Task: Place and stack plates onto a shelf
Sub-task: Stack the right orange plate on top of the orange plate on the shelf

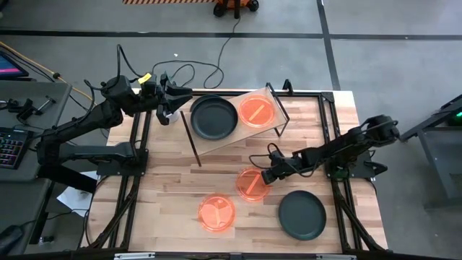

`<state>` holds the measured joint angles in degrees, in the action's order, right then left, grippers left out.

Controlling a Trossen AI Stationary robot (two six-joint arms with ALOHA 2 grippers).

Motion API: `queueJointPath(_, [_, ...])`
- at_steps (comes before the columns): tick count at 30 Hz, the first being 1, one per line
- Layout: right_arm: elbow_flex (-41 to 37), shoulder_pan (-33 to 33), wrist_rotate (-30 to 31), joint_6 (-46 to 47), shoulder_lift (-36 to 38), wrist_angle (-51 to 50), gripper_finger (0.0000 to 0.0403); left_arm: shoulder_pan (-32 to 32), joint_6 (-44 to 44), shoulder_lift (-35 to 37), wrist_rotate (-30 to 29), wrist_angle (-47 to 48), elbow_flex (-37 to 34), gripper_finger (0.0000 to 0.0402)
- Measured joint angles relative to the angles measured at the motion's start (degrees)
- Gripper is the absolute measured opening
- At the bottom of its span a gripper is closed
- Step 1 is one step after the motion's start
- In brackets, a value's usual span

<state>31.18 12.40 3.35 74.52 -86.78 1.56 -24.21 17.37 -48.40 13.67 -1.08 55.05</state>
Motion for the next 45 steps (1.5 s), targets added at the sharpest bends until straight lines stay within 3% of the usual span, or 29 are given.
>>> queueJointPath(6, [0.0, -0.1, -0.2, 0.0, -0.8, -0.2, 0.0118, 0.0, 0.0, 0.0, 0.0, 0.0, 0.0, 0.012])
queueJointPath(11, [-0.1, -1.3, -2.8, -0.9, -0.7, -0.8, 0.0015, 0.0, 0.0, 0.0, 0.0, 0.0, 0.0, 0.012])
queueJointPath(16, [-0.3, -4.2, -16.1, -9.0, 3.6, -0.8, 0.0004, 0.0, 0.0, 0.0, 0.0, 0.0, 0.0, 0.012])
queueJointPath(22, [-0.2, -9.0, -29.1, -16.4, 15.8, -0.1, 0.0001, 0.0, 0.0, 0.0, 0.0, 0.1, 0.0, 0.012])
queueJointPath(27, [-0.2, -12.4, -33.7, -17.2, 25.8, 0.1, 0.0, 0.0, 0.0, 0.0, 0.0, 0.5, 0.0, 0.012])
queueJointPath(30, [-0.2, -14.5, -32.5, -14.9, 30.4, 1.4, 0.0, 0.0, 0.0, -0.1, -0.2, 0.5, 0.0, 0.012])
queueJointPath(36, [1.1, -21.8, -21.1, -11.7, 34.7, 8.7, 0.0, 0.0, 0.0, -0.7, -2.4, 0.6, 0.0, 0.012])
queueJointPath(41, [7.8, -30.1, -14.8, -15.6, 34.1, 3.2, 0.0, 0.0, 0.0, -1.0, -2.4, 0.4, 0.0, 0.012])
queueJointPath(45, [14.8, -36.7, -10.8, -21.4, 32.5, -8.6, 0.0, 0.0, 0.1, -1.0, -2.4, 0.5, 0.0, 0.012])
